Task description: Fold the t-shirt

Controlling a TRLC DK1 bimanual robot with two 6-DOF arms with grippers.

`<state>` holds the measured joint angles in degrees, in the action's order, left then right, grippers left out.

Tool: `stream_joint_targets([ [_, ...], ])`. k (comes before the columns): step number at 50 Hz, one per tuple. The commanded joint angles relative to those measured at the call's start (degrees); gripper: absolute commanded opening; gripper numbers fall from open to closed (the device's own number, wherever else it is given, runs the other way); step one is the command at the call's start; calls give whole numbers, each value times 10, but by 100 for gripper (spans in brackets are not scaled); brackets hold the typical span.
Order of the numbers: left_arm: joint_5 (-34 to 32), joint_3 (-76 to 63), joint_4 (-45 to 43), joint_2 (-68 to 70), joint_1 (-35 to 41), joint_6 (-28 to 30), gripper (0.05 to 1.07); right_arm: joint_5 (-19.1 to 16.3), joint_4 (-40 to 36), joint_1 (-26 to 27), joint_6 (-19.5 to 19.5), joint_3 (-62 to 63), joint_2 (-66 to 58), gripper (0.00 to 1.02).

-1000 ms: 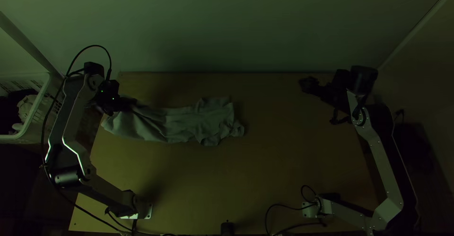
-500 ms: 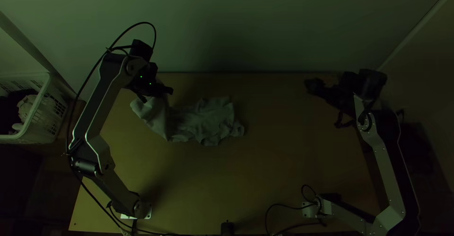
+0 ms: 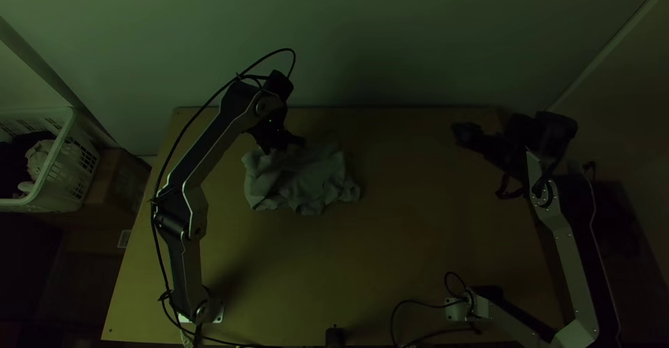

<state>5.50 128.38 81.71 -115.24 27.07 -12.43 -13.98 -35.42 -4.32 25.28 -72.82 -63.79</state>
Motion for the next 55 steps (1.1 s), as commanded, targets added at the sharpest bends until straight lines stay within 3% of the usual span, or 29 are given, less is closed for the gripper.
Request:
stream_joint_targets([
  [1, 6, 21, -7, -14, 30, -30, 9, 1, 4, 2, 5, 15, 11, 98],
  [4, 7, 21, -22, -21, 44, -39, 10, 1, 4, 0, 7, 20, 12, 98],
  [9, 9, 22, -41, -38, 68, -49, 23, 1, 4, -2, 8, 26, 16, 98],
  [23, 16, 44, -96, -89, 117, -70, 24, 1, 4, -2, 9, 50, 38, 98],
  [24, 16, 44, -108, -91, 119, -73, 29, 1, 4, -2, 9, 51, 39, 98],
  [25, 16, 45, -123, -94, 120, -75, 41, 1, 4, -2, 9, 53, 41, 98],
  [28, 2, 50, -143, -96, 132, -80, 103, 1, 4, -2, 9, 60, 48, 98],
  [39, -37, 56, -154, -82, 163, -89, 103, 1, 4, -3, 9, 82, 60, 98],
  [55, -39, 39, -145, -46, 134, -83, 103, 11, 26, -22, 17, 97, 60, 98],
])
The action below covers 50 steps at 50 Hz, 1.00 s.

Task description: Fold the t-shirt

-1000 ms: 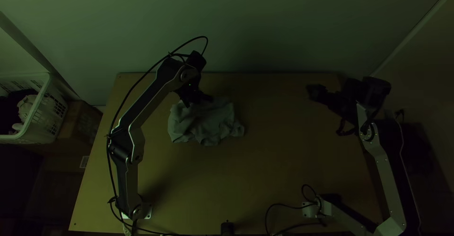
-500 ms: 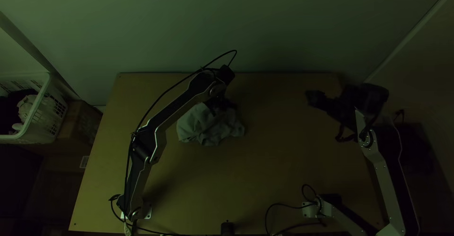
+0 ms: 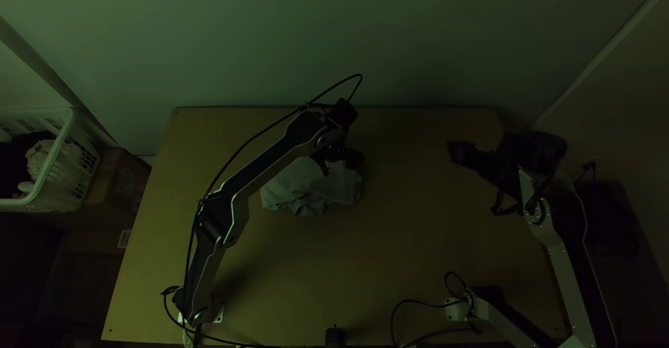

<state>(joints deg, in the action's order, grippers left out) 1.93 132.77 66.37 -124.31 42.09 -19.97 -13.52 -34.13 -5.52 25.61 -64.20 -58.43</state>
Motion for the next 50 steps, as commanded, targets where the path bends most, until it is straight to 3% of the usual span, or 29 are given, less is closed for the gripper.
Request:
stream_joint_targets([
  [1, -4, -8, 9, 49, -20, -5, 103, 7, 14, -12, 13, 11, 6, 98],
  [12, -3, -25, 8, 113, -76, 20, 103, 14, 77, -12, -15, 23, 10, 98],
  [31, -4, -76, 8, 263, -206, 61, 103, 24, 192, 40, -128, 29, 46, 98],
  [50, -3, -273, -83, 478, -319, 98, 103, 27, 264, 105, -165, 46, 146, 98],
])
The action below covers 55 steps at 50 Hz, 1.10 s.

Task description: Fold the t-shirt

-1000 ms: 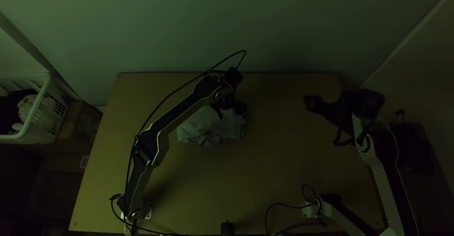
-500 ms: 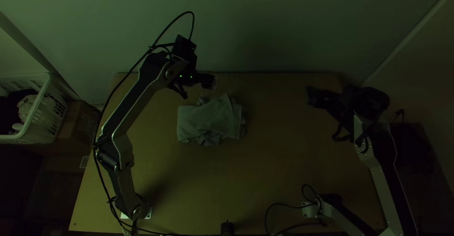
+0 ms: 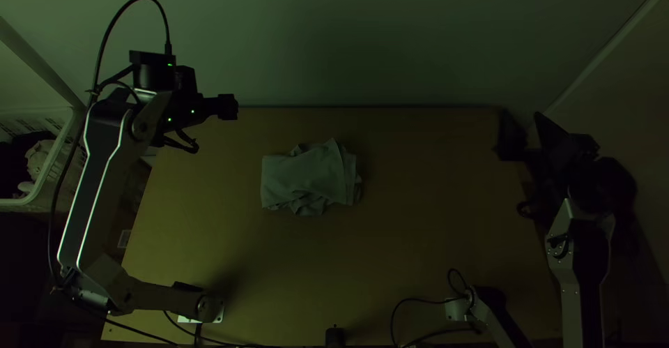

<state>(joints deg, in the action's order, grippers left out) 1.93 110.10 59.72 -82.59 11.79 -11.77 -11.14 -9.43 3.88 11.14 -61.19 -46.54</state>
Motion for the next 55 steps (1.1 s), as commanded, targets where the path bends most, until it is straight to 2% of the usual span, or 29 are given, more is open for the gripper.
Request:
stream_joint_targets([
  [1, -4, -60, -24, 74, -24, 18, 103, 4, 19, 15, -21, 19, 32, 98],
  [6, -4, -129, -65, 140, -48, 28, 103, 16, 41, 40, -16, 37, 69, 98],
  [15, -1, -254, -126, 255, -93, 39, 103, 16, 199, 48, -38, 147, 189, 98],
  [23, 4, -399, -182, 364, -127, 60, 103, 16, 176, 50, -42, 177, 242, 98],
  [30, 8, -517, -241, 457, -158, 87, 103, 16, 201, 70, -56, 223, 292, 98],
  [40, -11, -626, -326, 535, -261, 115, 103, 16, 215, 75, -64, 273, 347, 98],
  [55, -24, -760, -384, 676, -254, 111, 103, 16, 241, 75, -77, 375, 440, 98],
])
